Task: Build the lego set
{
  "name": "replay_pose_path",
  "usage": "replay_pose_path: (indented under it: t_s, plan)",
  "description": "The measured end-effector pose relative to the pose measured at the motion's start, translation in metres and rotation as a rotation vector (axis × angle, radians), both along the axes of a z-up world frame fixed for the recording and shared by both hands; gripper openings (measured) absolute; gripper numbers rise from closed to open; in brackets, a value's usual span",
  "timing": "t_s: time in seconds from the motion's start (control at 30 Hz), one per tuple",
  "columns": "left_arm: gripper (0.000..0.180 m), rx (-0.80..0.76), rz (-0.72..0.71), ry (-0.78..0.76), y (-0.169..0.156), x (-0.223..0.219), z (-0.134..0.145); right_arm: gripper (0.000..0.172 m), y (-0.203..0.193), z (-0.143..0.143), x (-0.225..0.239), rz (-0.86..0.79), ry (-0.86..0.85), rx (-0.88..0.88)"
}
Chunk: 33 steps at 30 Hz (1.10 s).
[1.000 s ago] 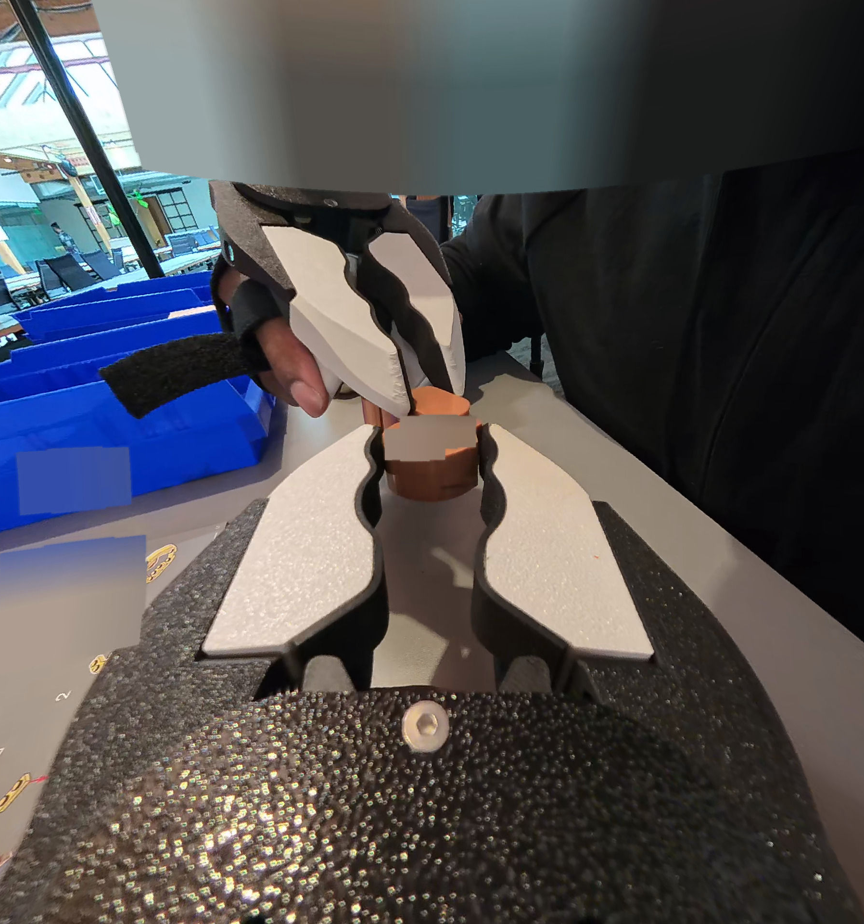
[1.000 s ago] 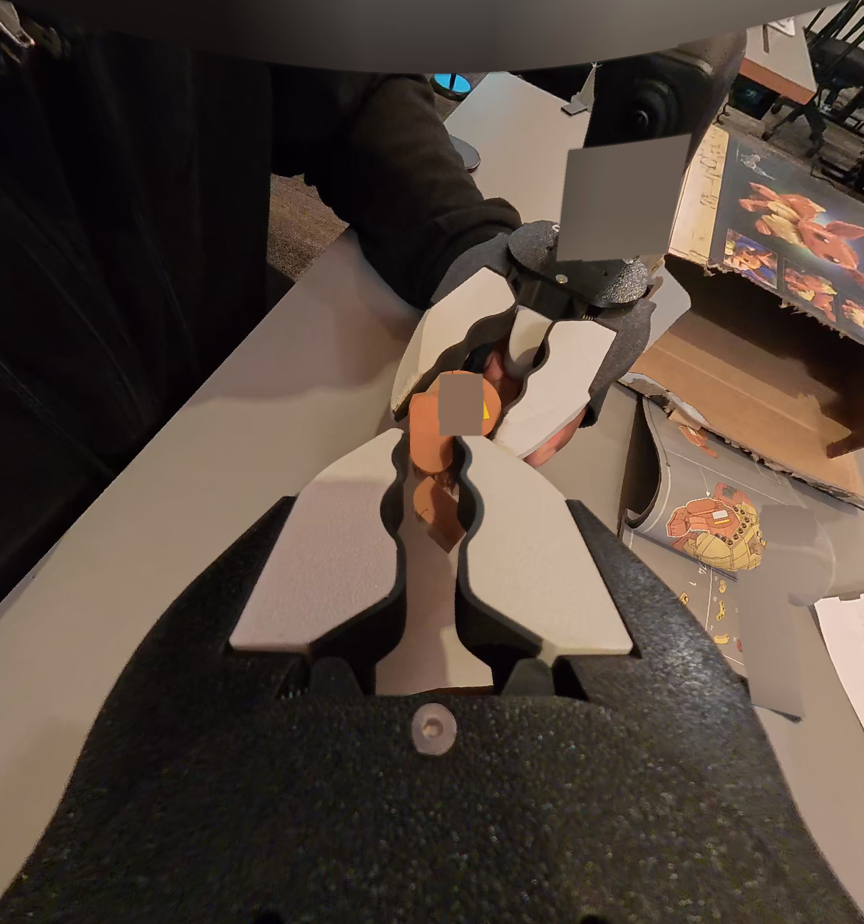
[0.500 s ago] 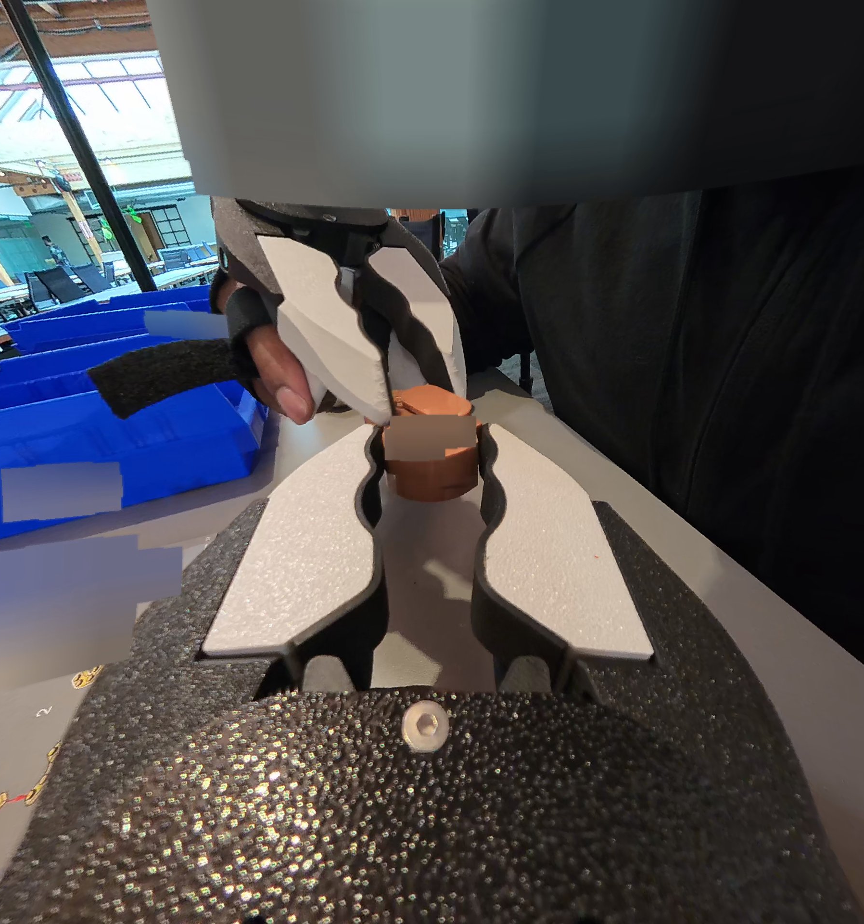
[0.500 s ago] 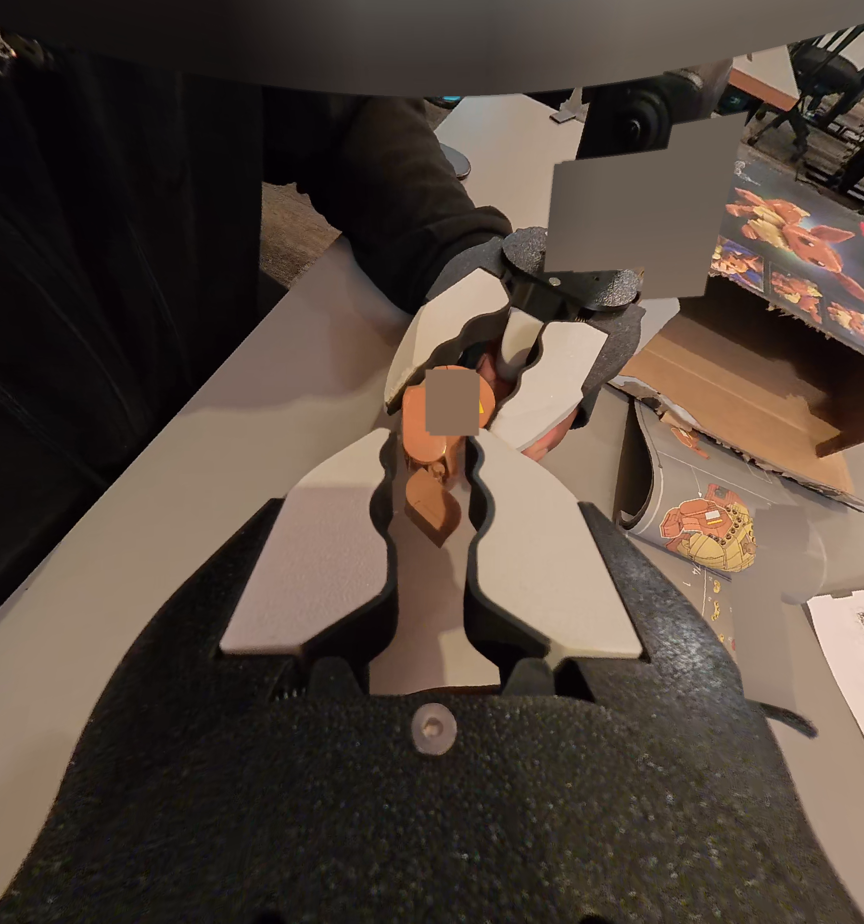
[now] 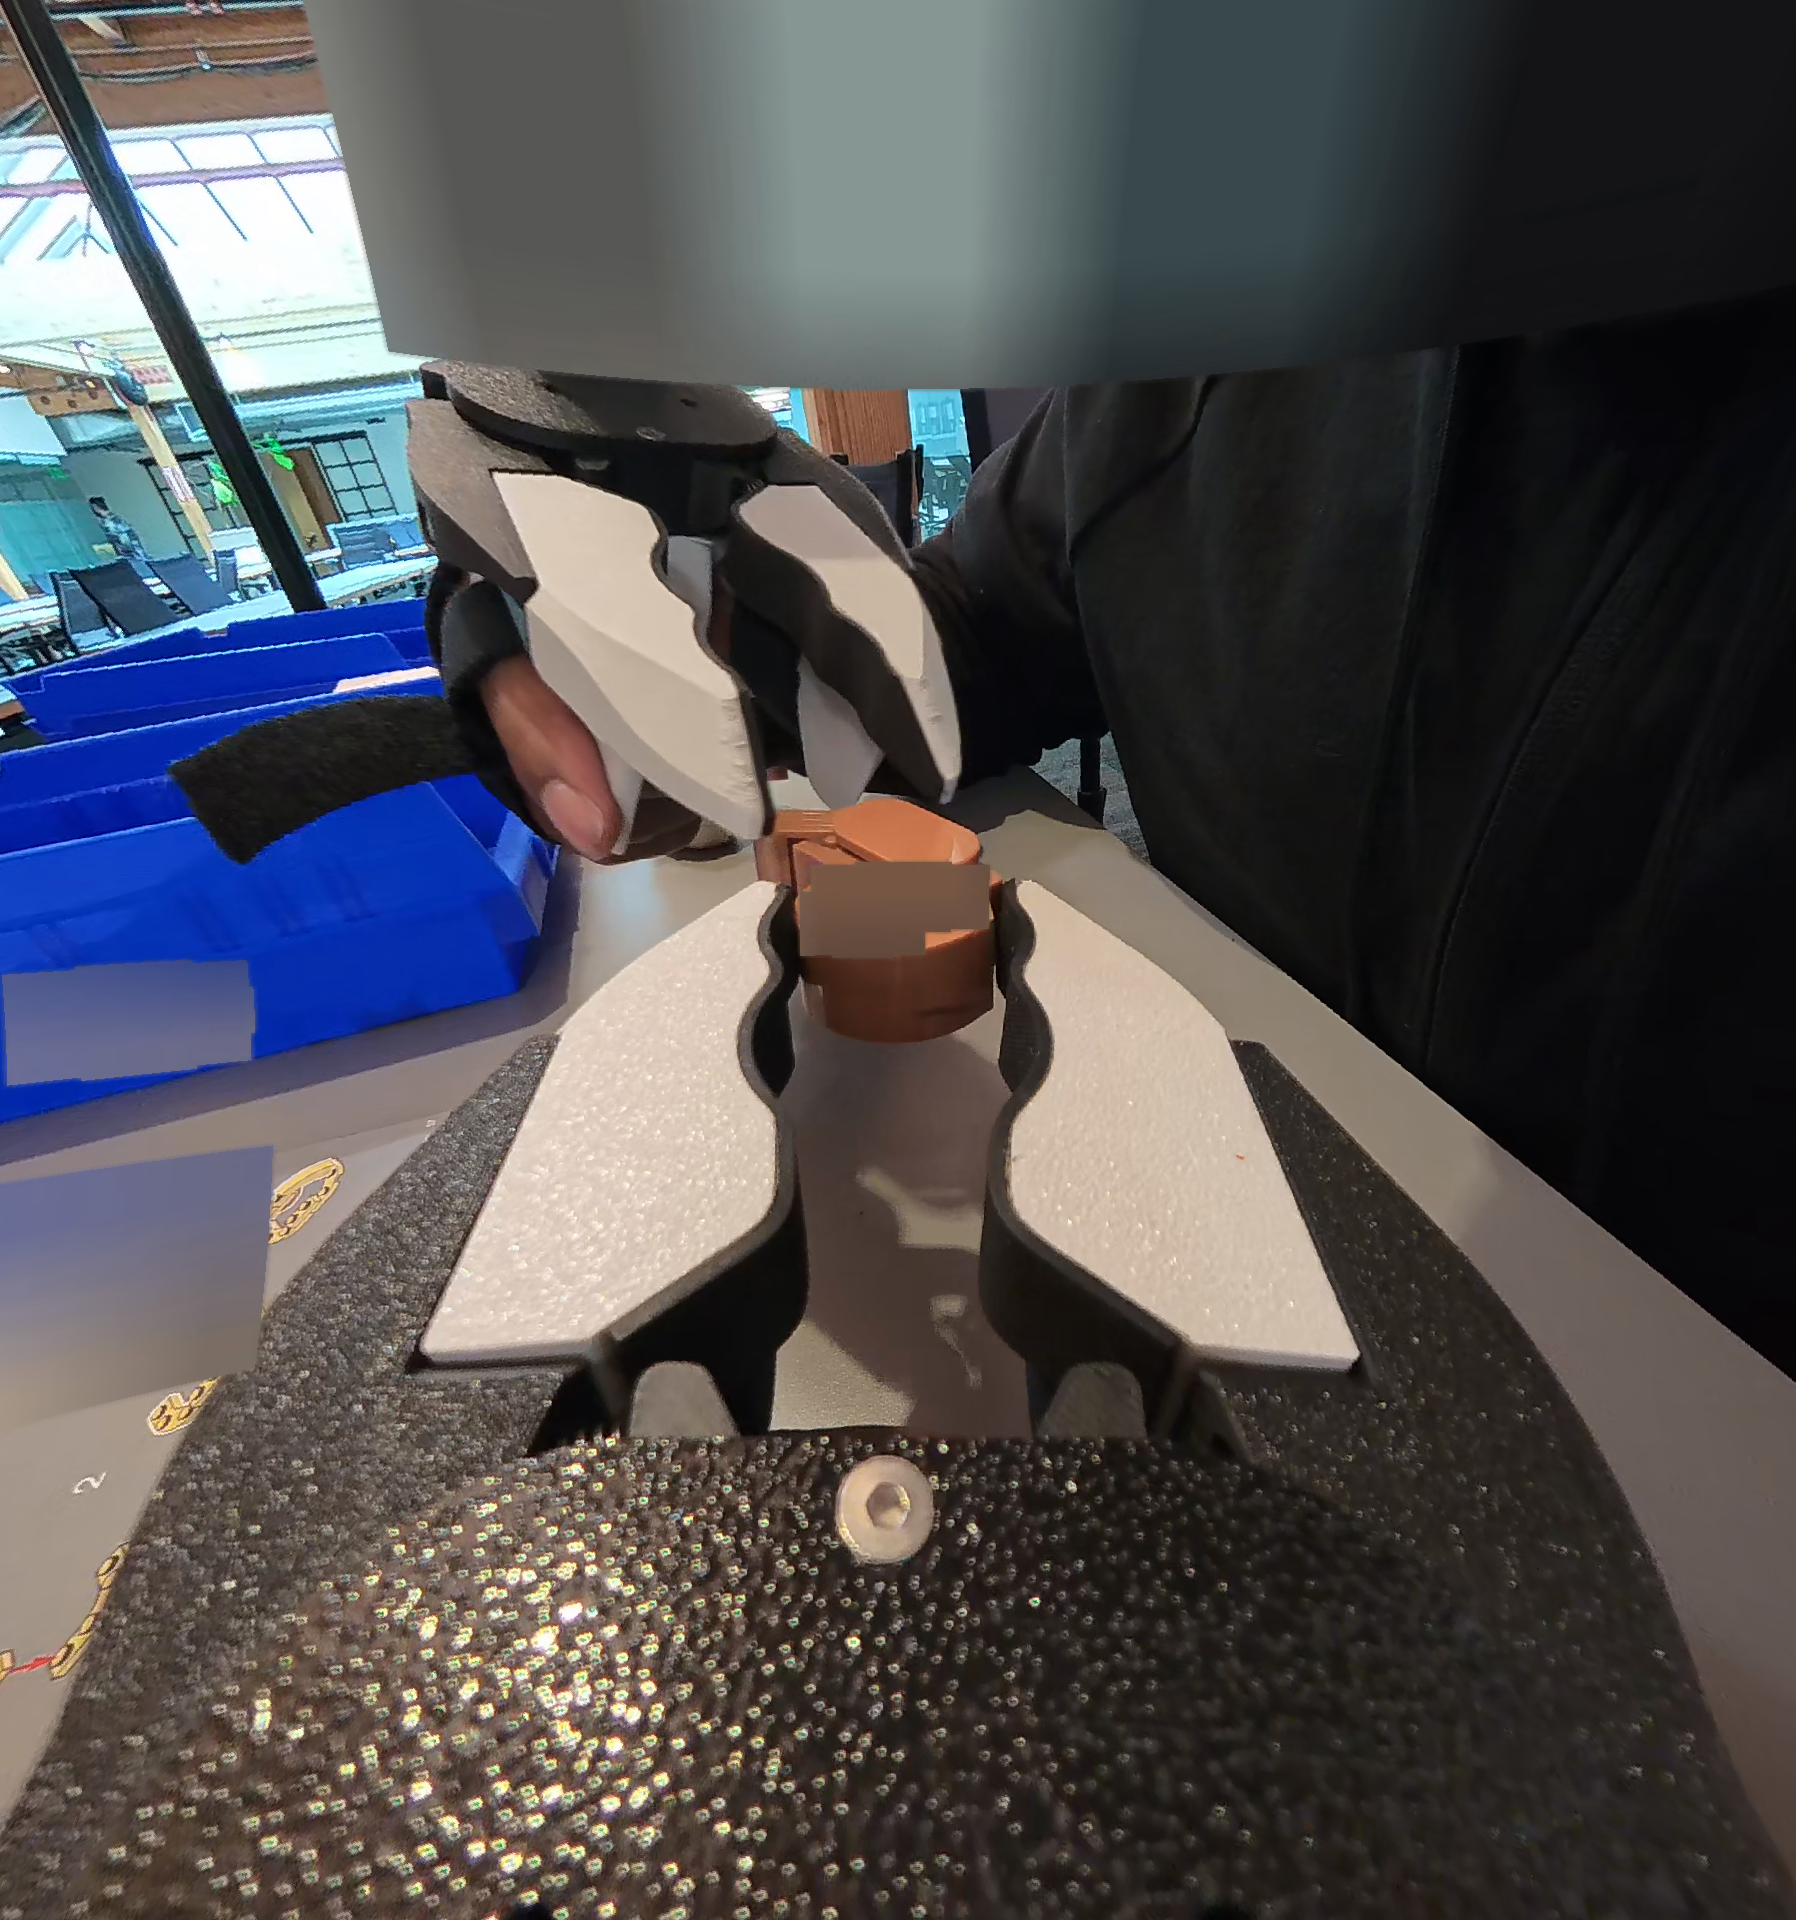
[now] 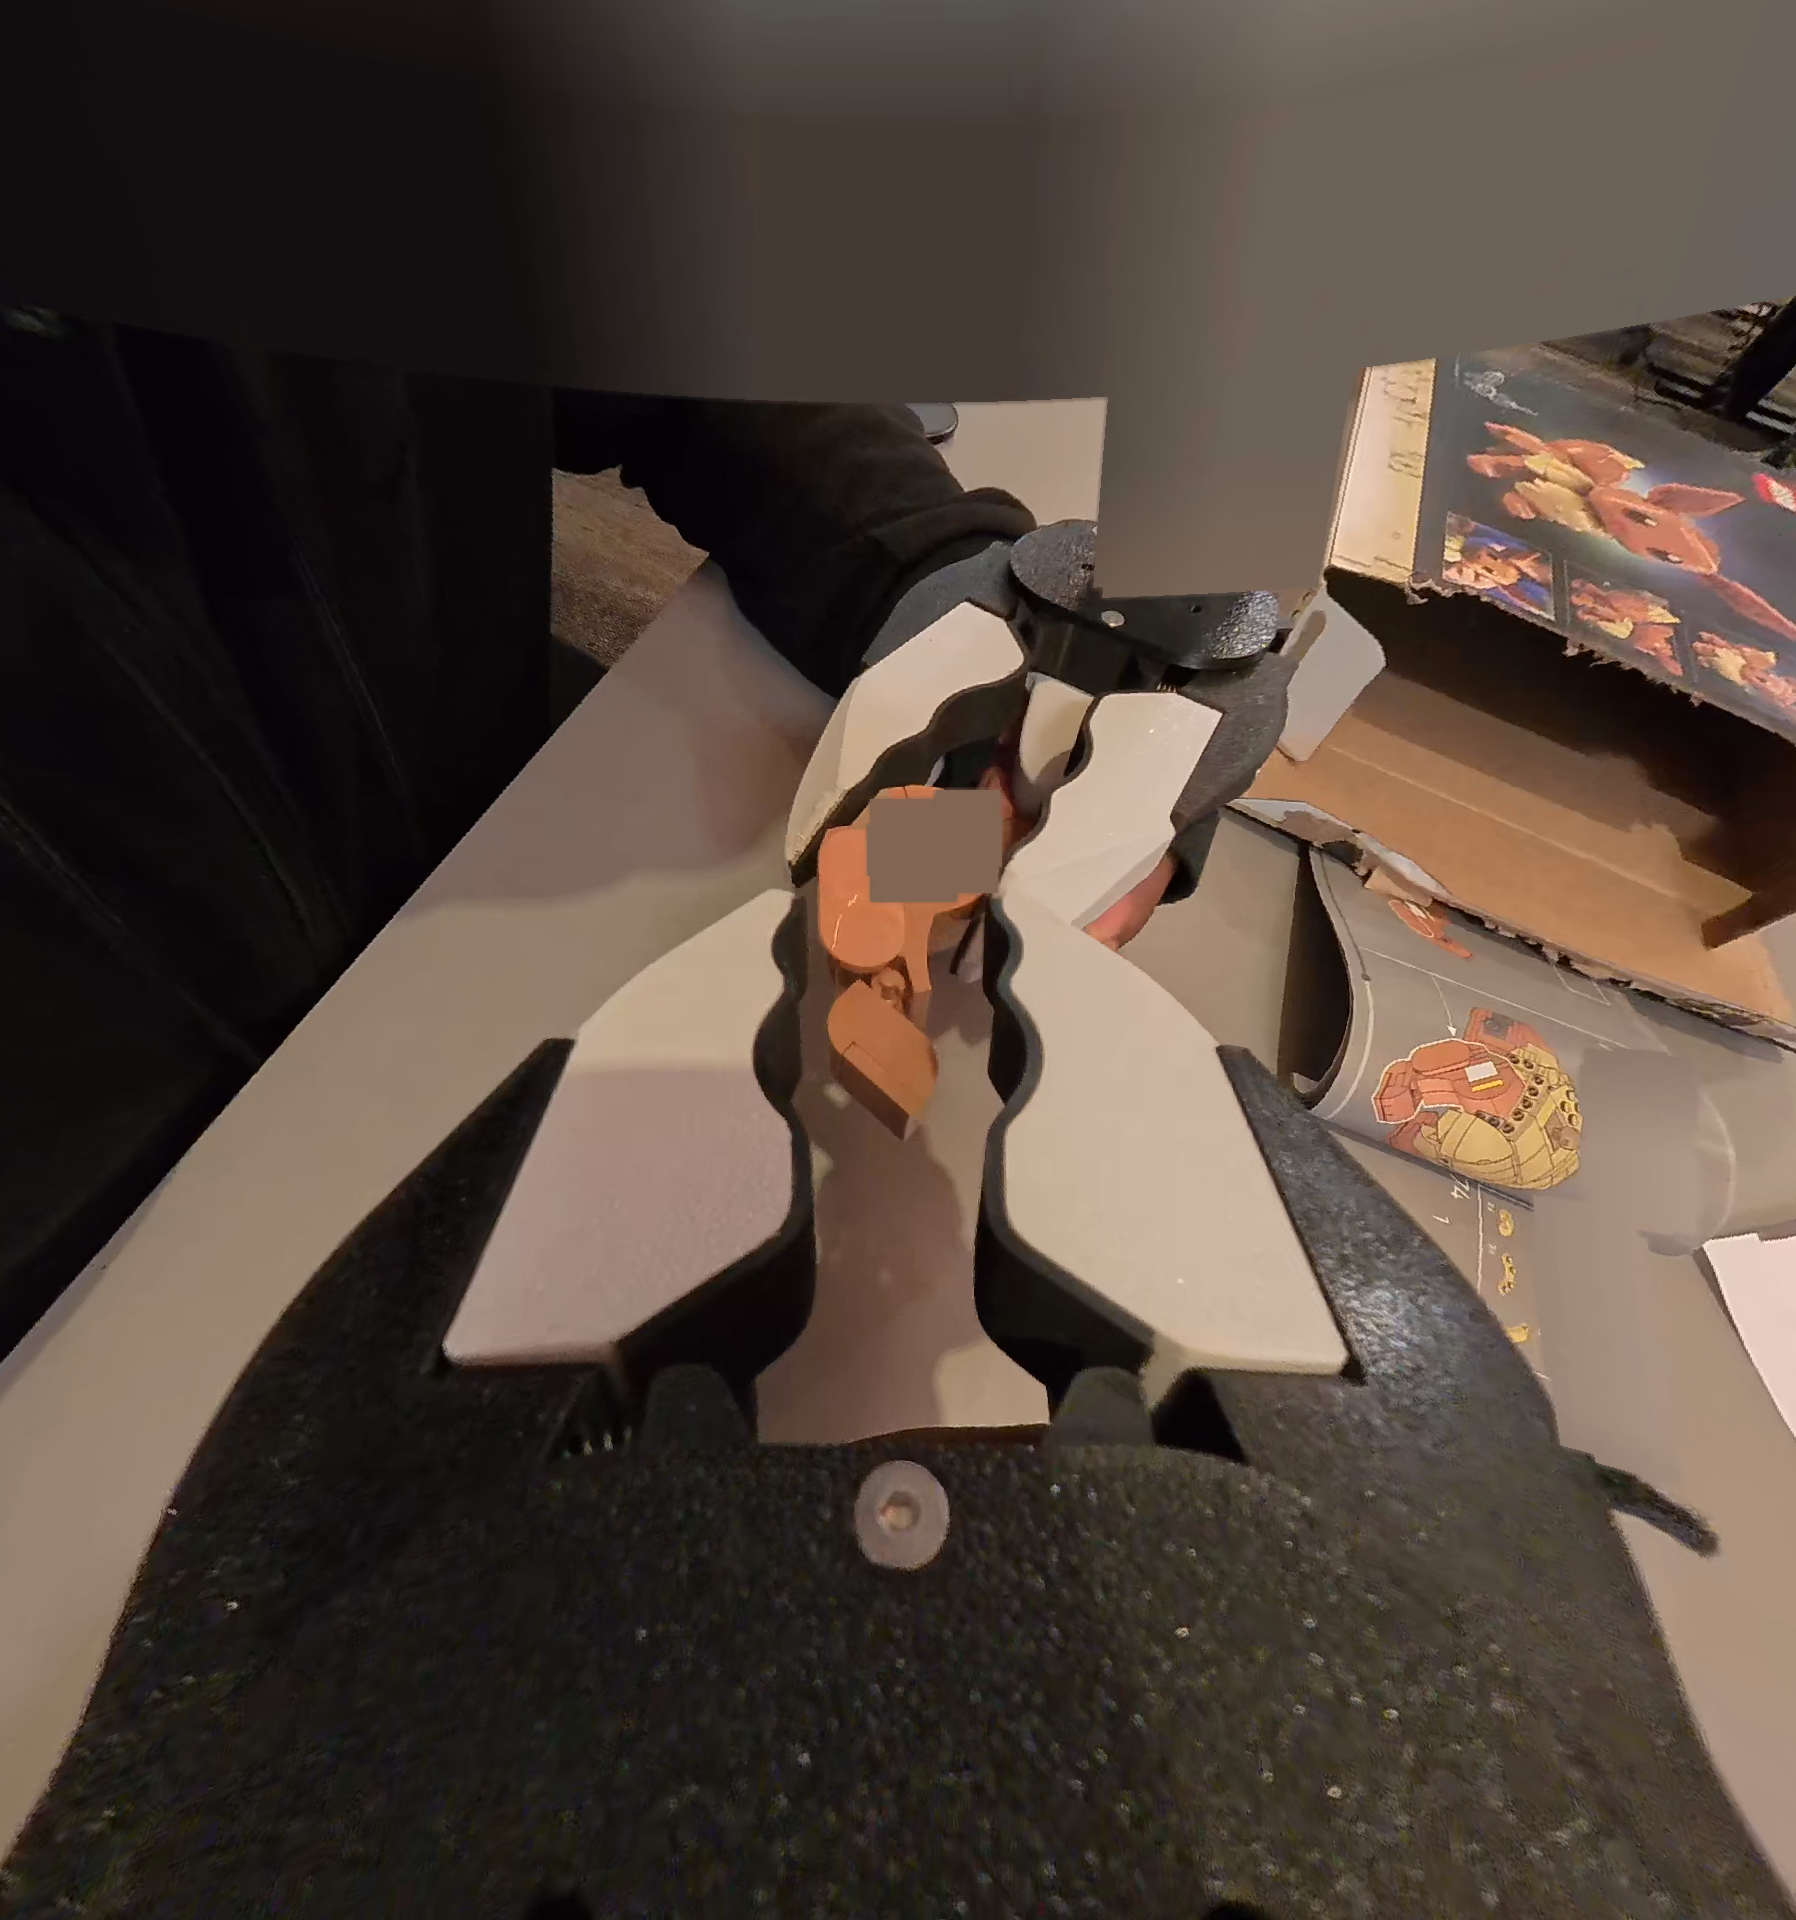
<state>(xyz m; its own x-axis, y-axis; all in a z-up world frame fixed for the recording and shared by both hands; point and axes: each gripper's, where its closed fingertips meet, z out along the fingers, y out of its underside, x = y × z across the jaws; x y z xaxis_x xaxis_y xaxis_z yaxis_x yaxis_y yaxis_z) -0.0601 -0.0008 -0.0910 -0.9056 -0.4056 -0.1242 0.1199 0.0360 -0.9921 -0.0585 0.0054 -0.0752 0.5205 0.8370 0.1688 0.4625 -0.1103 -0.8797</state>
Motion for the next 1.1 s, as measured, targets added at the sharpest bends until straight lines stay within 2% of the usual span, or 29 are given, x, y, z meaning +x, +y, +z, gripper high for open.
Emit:
replay_pose_path:
  t_s: [0.67, 0.8, 1.1]
  plan:
    - [0.036, -0.009, 0.002, 0.001, 0.001, 0.000, 0.001, 0.032, 0.001, -0.001, 0.001, -0.007, -0.017, 0.021]
    - [0.036, -0.047, 0.023, 0.012, 0.006, 0.004, 0.005, 0.034, 0.005, 0.005, 0.008, -0.053, -0.094, 0.141]
    - [0.036, -0.108, 0.107, 0.029, 0.021, 0.015, 0.013, 0.045, 0.012, 0.010, 0.019, -0.171, -0.387, 0.514]
